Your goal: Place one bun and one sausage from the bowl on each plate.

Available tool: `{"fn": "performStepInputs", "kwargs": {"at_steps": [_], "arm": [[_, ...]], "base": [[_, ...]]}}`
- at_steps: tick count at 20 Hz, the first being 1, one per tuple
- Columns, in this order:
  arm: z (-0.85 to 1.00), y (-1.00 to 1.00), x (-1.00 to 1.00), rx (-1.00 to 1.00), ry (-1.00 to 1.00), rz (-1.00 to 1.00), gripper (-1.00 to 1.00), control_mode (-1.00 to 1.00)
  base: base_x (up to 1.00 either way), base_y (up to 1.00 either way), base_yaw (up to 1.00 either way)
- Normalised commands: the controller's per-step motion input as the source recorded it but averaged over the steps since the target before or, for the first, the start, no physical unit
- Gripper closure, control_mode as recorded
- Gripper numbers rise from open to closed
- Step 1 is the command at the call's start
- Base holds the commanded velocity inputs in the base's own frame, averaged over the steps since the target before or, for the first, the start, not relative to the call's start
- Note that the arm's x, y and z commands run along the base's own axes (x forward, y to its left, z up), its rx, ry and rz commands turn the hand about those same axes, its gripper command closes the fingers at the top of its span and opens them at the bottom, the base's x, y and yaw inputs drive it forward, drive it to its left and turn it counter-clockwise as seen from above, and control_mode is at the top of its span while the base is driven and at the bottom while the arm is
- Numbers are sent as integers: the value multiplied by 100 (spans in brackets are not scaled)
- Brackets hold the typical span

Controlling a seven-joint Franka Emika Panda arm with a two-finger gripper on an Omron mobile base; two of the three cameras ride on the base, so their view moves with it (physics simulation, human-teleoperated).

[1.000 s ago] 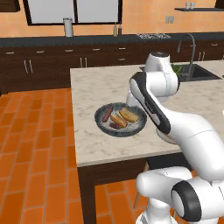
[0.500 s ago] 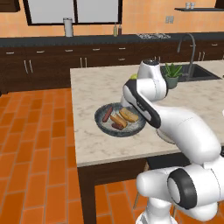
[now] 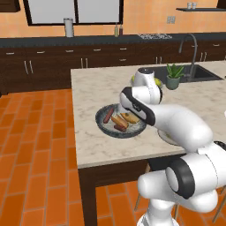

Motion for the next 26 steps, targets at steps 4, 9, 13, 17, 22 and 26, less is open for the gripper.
{"fn": "performStepInputs", "kwargs": {"at_steps": [4, 9, 13, 17, 22, 26], "arm": [[-41, 51, 0, 3, 8, 0, -100, -100], [-34, 24, 0, 0, 0, 2, -100, -100], [-1, -12, 25, 0, 4, 0, -100, -100], [-8, -1, 44, 0, 1, 0, -100, -100], [-54, 0, 15, 0, 5, 0, -100, -100], [-42, 0, 35, 0, 4, 0, -100, -100]], "base": [[0, 0, 0], [0, 0, 0], [0, 0, 0], [0, 0, 0], [0, 0, 0], [0, 0, 0]]}}
